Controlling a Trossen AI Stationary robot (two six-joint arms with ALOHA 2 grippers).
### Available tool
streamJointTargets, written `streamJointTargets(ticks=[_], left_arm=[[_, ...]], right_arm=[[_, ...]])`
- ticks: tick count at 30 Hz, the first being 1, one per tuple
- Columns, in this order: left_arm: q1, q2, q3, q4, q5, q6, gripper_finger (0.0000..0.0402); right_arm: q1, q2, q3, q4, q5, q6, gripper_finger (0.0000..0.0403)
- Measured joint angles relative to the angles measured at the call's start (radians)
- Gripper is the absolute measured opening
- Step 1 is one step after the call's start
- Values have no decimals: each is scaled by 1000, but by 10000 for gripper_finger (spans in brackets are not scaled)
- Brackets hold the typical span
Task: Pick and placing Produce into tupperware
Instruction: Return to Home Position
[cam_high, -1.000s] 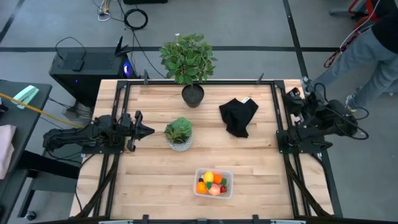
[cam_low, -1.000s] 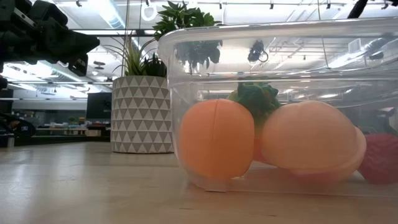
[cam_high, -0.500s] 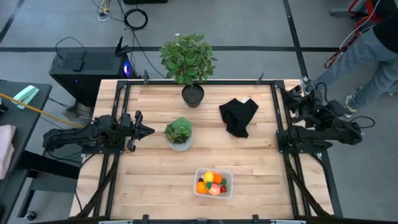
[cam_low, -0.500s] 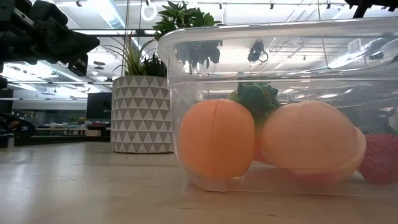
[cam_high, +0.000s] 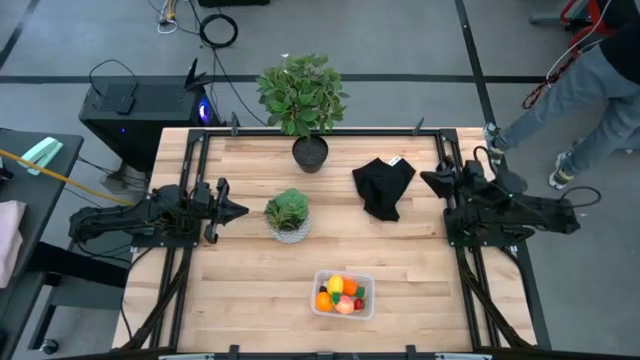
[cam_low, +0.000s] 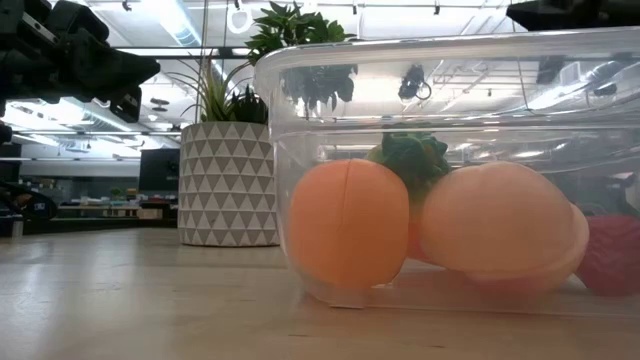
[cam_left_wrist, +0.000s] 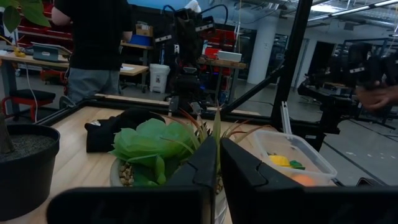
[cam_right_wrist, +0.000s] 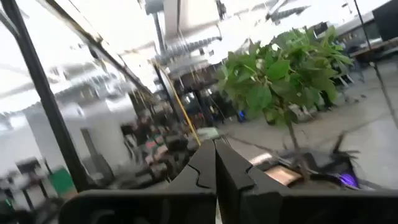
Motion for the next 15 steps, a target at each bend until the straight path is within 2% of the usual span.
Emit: streamJointTargets(ticks=[7, 10, 15], left_arm=[[0, 0, 0, 0, 0, 0, 36], [0, 0, 0, 0, 0, 1, 34], [0, 0, 0, 0, 0, 0, 25]], right_arm=[[0, 0, -157, 259, -2, 64, 0], [0, 0, -200, 309, 0, 89, 0], [-20, 0, -199, 327, -8, 67, 0]])
